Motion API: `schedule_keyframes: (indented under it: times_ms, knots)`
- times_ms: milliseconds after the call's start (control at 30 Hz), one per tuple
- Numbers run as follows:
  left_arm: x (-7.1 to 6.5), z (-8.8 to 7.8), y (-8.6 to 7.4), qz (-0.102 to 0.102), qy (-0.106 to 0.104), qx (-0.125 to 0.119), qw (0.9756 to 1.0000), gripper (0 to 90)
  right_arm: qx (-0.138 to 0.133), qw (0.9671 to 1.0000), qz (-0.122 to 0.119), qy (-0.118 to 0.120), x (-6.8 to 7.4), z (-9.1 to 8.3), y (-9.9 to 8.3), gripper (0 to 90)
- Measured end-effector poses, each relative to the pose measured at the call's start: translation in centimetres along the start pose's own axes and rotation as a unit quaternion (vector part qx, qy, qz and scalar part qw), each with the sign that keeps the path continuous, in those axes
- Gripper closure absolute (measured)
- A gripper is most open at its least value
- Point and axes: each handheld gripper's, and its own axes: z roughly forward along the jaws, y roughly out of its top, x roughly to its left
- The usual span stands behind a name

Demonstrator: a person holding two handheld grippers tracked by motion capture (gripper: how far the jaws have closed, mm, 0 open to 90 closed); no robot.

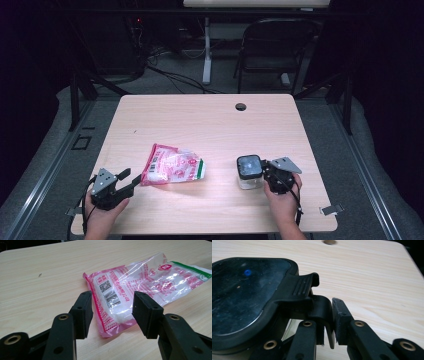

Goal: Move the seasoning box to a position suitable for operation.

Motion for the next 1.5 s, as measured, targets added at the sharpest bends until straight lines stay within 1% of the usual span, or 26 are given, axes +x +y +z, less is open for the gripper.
schedule_keyframes:
  times_ms: [33, 100, 133, 167, 200, 233, 267, 333, 400, 500, 533, 633, 700, 733, 867, 967, 1033, 1200, 1333, 1367, 1400, 1433, 1500]
  knots:
    - [-0.1, 0.0, 0.0, 0.000, -0.001, 0.004, 1.0000, 50.3, 0.000, 0.9999, -0.006, 0.008, 0.5, 0.0, 0.2, 80.9]
    - [-0.1, 0.1, 0.0, 0.003, -0.002, 0.000, 1.0000, 50.3, 0.001, 0.9995, -0.022, 0.021, 1.6, -0.1, 0.5, 81.0]
    - [-0.2, 0.1, 0.0, 0.003, -0.004, -0.001, 1.0000, 50.3, -0.001, 0.9993, -0.025, 0.028, 2.1, 0.0, 0.6, 81.0]
    - [-0.2, 0.1, 0.0, 0.005, -0.005, 0.004, 1.0000, 50.3, 0.002, 0.9990, -0.027, 0.034, 2.6, 0.0, 0.6, 80.9]
    - [-0.3, 0.2, 0.0, 0.006, -0.004, 0.004, 1.0000, 50.3, 0.004, 0.9988, -0.029, 0.039, 3.0, 0.1, 0.7, 80.9]
    - [-0.3, 0.2, 0.0, 0.006, -0.004, 0.004, 1.0000, 50.3, 0.004, 0.9988, -0.029, 0.039, 3.0, 0.1, 0.7, 80.9]
    - [-0.4, 0.2, 0.1, 0.007, -0.005, 0.005, 0.9999, 50.3, 0.009, 0.9984, -0.028, 0.047, 3.8, 0.5, 0.8, 80.8]
    - [-0.4, 0.3, 0.1, 0.006, -0.007, 0.000, 1.0000, 50.3, 0.012, 0.9980, -0.023, 0.057, 4.5, 1.0, 0.9, 80.8]
    - [-0.4, 0.4, 0.1, 0.008, -0.009, 0.005, 0.9999, 50.3, 0.014, 0.9975, -0.020, 0.066, 5.1, 1.3, 0.9, 80.8]
    - [-0.5, 0.5, 0.1, 0.007, -0.011, 0.005, 0.9999, 50.3, 0.017, 0.9970, -0.023, 0.072, 5.7, 1.4, 0.9, 80.8]
    - [-0.5, 0.6, 0.1, 0.009, -0.011, 0.006, 0.9999, 50.3, 0.014, 0.9967, -0.029, 0.074, 6.3, 1.5, 0.8, 80.7]
    - [-0.6, 0.7, 0.2, 0.013, -0.011, 0.007, 0.9998, 50.3, 0.014, 0.9964, -0.037, 0.075, 6.8, 1.5, 0.7, 80.7]
    - [-0.7, 0.7, 0.2, 0.013, -0.012, 0.008, 0.9998, 50.3, 0.012, 0.9963, -0.037, 0.076, 6.9, 1.5, 0.6, 80.6]
    - [-0.8, 0.8, 0.2, 0.011, -0.012, 0.002, 0.9999, 50.3, 0.014, 0.9963, -0.038, 0.075, 7.1, 1.6, 0.4, 80.5]
    - [-0.8, 0.8, 0.2, 0.014, -0.012, 0.003, 0.9998, 50.3, 0.014, 0.9960, -0.044, 0.076, 7.4, 1.7, 0.3, 80.2]
    - [-0.8, 0.8, 0.2, 0.013, -0.009, 0.008, 0.9998, 50.3, 0.012, 0.9958, -0.046, 0.078, 7.7, 1.6, 0.3, 80.1]
    - [-0.8, 0.8, 0.2, 0.012, -0.009, 0.006, 0.9999, 50.3, 0.013, 0.9957, -0.051, 0.077, 7.8, 1.6, 0.3, 80.0]
    - [-0.8, 0.7, 0.3, 0.015, -0.010, 0.010, 0.9998, 50.4, 0.014, 0.9956, -0.046, 0.080, 8.0, 1.6, 0.2, 79.9]
    - [-0.9, 0.7, 0.2, 0.013, -0.008, 0.008, 0.9999, 50.4, 0.017, 0.9959, -0.040, 0.080, 8.0, 1.6, 0.0, 79.7]
    - [-0.9, 0.7, 0.2, 0.013, -0.007, 0.011, 0.9998, 50.4, 0.024, 0.9954, -0.034, 0.086, 7.8, 1.6, 0.1, 79.0]
    - [-0.9, 0.7, 0.2, 0.012, -0.008, 0.012, 0.9998, 50.4, 0.027, 0.9953, -0.032, 0.087, 7.8, 1.5, 0.1, 78.7]
    - [-0.8, 0.7, 0.2, 0.008, -0.009, 0.011, 0.9999, 50.4, 0.032, 0.9948, -0.034, 0.090, 7.7, 1.4, 0.1, 78.4]
    - [-0.8, 0.7, 0.2, 0.008, -0.010, 0.013, 0.9998, 50.4, 0.040, 0.9943, -0.036, 0.092, 7.7, 1.2, 0.1, 77.5]
